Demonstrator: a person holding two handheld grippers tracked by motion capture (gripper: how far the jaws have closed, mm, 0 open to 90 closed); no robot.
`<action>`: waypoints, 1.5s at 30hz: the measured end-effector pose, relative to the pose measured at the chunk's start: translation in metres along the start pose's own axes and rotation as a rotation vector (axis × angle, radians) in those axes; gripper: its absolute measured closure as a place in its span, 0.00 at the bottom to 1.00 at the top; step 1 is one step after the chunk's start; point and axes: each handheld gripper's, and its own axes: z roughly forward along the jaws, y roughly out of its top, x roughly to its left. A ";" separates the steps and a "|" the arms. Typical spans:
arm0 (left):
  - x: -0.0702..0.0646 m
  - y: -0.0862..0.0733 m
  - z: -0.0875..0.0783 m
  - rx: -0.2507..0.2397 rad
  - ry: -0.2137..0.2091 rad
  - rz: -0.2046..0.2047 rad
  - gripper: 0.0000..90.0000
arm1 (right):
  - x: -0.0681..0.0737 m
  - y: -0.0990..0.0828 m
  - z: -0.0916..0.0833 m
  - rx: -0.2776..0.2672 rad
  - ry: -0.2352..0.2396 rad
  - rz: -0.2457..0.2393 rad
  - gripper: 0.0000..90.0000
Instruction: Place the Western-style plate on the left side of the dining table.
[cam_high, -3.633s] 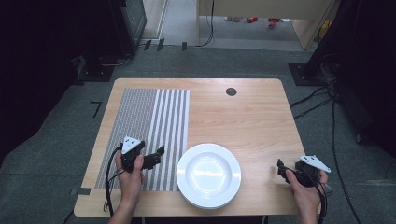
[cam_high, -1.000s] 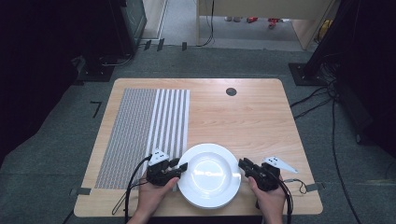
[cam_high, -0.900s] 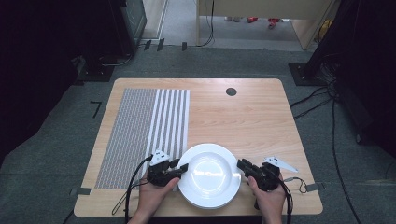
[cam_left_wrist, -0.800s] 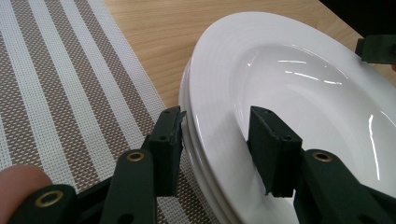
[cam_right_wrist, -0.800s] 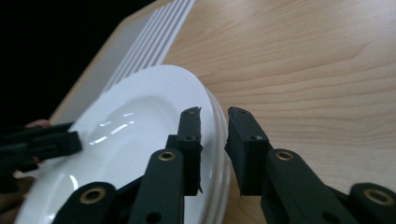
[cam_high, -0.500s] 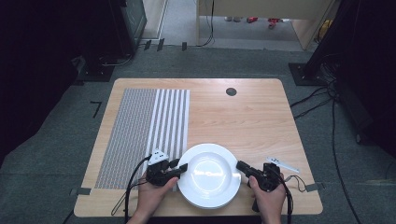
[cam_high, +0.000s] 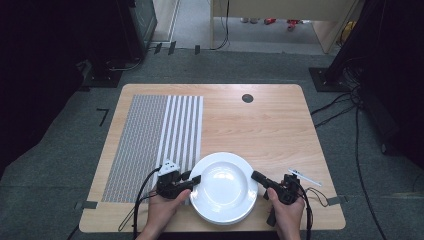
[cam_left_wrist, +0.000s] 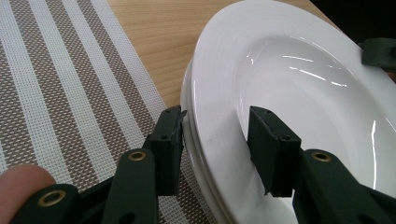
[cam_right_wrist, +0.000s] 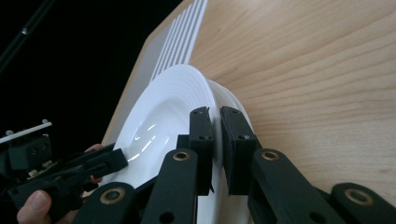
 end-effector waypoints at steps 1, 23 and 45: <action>0.000 0.000 0.000 -0.001 0.001 0.000 0.64 | 0.000 0.000 0.000 -0.003 -0.001 -0.006 0.94; -0.005 -0.001 -0.003 -0.051 0.041 0.030 0.69 | 0.002 -0.006 0.010 -0.033 0.069 -0.027 0.93; 0.007 0.009 -0.021 -0.112 -0.010 -0.087 0.77 | 0.026 -0.004 0.015 -0.107 0.093 -0.054 0.93</action>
